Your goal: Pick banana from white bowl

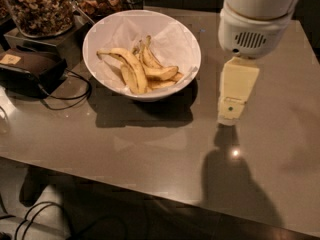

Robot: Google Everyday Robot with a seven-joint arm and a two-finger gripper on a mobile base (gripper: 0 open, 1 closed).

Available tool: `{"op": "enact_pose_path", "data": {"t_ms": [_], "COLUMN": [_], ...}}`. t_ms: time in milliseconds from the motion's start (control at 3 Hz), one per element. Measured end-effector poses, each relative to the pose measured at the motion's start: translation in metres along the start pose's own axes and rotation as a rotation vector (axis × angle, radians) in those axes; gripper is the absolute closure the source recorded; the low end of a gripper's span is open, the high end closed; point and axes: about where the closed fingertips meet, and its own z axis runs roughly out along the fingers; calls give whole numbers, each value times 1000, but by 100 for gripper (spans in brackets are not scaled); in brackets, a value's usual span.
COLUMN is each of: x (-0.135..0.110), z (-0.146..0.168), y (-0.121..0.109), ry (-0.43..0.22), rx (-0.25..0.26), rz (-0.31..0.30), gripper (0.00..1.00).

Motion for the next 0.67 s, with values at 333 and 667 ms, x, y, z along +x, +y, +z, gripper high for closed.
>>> {"op": "enact_pose_path", "data": {"t_ms": [333, 667], "x": [-7, -23], "z": [-2, -1], "y": [-6, -5], "ry": [-25, -67], "rx": [26, 12], "rz": [0, -37], "gripper": [0, 0]}}
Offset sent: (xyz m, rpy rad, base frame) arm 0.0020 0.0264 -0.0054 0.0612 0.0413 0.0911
